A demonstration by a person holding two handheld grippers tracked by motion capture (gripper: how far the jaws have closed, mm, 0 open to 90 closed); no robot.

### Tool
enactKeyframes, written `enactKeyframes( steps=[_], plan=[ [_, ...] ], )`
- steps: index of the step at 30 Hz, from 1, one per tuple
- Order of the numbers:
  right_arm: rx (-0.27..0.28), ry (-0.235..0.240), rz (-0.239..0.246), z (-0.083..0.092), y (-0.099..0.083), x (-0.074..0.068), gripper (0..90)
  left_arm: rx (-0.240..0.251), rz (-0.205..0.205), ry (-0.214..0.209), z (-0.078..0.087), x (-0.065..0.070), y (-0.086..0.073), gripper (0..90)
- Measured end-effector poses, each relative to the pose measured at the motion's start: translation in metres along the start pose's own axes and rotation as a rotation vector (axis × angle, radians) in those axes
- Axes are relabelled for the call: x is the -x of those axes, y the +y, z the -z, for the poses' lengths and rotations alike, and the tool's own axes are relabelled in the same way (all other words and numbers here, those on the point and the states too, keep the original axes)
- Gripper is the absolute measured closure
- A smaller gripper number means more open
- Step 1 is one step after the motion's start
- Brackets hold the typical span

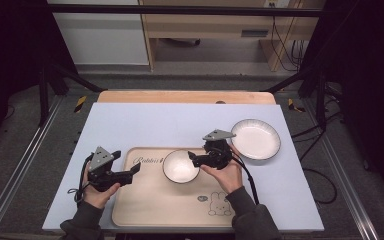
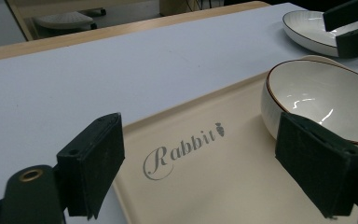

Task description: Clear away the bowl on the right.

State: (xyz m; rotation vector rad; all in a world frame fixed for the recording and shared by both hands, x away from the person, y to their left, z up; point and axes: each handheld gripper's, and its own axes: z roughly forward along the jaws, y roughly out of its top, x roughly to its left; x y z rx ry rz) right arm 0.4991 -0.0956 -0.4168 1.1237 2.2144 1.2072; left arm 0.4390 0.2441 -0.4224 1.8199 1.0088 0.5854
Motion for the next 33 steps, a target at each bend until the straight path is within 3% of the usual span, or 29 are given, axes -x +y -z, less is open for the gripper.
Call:
enactKeyframes(
  steps=[13,17,33],
  plan=[
    [0.131,-0.039,0.007,0.04,-0.017,0.009,11.1,0.005,0.009,0.007,0.001,-0.002,0.0,13.6],
    [0.169,-0.032,-0.001,0.052,-0.024,0.014,9.7,0.009,0.011,0.01,0.001,-0.002,0.0,13.3],
    [0.184,-0.061,-0.028,0.077,-0.059,0.032,7.7,-0.011,0.018,0.034,0.001,-0.006,-0.007,12.6]
  ],
)
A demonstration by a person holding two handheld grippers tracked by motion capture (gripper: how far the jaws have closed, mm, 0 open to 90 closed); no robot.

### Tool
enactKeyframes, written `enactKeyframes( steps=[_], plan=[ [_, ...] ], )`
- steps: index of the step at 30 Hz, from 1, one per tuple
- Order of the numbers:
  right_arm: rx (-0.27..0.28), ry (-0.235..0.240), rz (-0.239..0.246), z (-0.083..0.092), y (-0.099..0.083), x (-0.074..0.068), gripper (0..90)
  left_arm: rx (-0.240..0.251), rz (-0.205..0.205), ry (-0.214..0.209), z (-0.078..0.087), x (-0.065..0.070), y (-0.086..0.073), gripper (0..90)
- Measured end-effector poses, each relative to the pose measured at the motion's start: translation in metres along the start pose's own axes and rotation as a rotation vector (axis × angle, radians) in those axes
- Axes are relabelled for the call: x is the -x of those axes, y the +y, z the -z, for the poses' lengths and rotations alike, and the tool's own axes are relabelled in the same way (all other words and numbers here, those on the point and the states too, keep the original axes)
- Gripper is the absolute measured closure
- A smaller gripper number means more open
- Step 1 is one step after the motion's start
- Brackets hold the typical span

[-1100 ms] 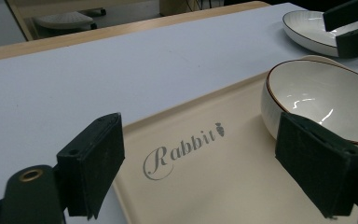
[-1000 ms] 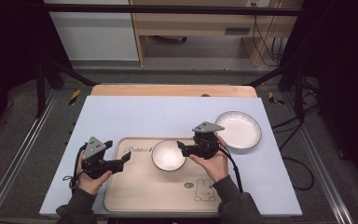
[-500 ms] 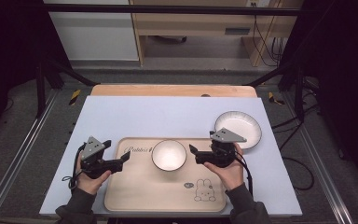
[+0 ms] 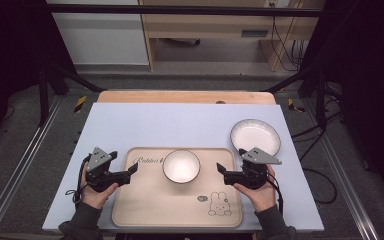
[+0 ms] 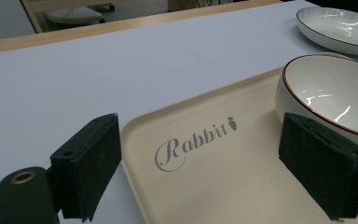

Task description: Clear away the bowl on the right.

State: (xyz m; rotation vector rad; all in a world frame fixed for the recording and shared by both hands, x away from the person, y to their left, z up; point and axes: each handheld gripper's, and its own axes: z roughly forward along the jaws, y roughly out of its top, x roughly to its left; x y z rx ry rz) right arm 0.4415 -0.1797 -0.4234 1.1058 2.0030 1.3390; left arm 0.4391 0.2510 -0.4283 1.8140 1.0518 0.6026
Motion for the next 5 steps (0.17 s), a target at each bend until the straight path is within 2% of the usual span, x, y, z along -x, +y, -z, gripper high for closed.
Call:
enactKeyframes(
  steps=[5],
  plan=[
    [0.0,0.001,-0.002,0.0021,-0.0022,0.0008,7.7,-0.008,0.001,0.007,0.0003,-0.0019,-0.0041,13.2]
  ],
)
